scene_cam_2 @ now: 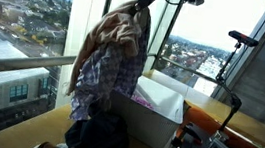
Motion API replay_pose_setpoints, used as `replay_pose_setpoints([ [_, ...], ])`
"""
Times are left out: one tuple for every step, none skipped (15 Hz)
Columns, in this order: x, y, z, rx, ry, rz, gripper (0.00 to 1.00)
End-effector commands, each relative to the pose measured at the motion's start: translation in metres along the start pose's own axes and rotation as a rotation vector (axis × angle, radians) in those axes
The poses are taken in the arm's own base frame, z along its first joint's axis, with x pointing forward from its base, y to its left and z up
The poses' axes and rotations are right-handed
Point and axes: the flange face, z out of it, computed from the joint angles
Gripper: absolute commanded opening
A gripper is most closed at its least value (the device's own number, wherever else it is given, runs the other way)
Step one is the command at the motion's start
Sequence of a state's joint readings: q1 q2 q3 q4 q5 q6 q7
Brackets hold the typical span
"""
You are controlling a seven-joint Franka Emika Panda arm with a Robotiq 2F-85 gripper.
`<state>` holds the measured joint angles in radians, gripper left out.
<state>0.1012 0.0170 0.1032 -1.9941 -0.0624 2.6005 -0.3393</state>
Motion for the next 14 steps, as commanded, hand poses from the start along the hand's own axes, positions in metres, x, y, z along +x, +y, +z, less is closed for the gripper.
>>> replay_pose_setpoints([
  [0.001, 0.055, -0.073, -0.014, 0.074, 0.065, 0.02],
  [0.002, 0.073, -0.094, -0.029, 0.094, 0.083, 0.02],
  [0.002, 0.092, -0.114, -0.050, 0.110, 0.102, 0.02],
  [0.000, 0.106, -0.128, -0.066, 0.122, 0.115, 0.02],
  [0.000, 0.120, -0.141, -0.084, 0.129, 0.128, 0.02],
  [-0.002, 0.131, -0.149, -0.096, 0.134, 0.141, 0.02],
  [-0.004, 0.140, -0.154, -0.107, 0.137, 0.153, 0.02],
  [-0.006, 0.147, -0.158, -0.115, 0.138, 0.163, 0.02],
  [-0.008, 0.152, -0.160, -0.122, 0.139, 0.170, 0.02],
  [-0.010, 0.155, -0.159, -0.124, 0.138, 0.176, 0.02],
  [-0.012, 0.154, -0.155, -0.126, 0.133, 0.179, 0.02],
  [-0.015, 0.153, -0.146, -0.120, 0.121, 0.180, 0.02],
  [-0.018, 0.150, -0.135, -0.113, 0.107, 0.180, 0.02],
  [-0.022, 0.147, -0.124, -0.109, 0.090, 0.180, 0.02],
])
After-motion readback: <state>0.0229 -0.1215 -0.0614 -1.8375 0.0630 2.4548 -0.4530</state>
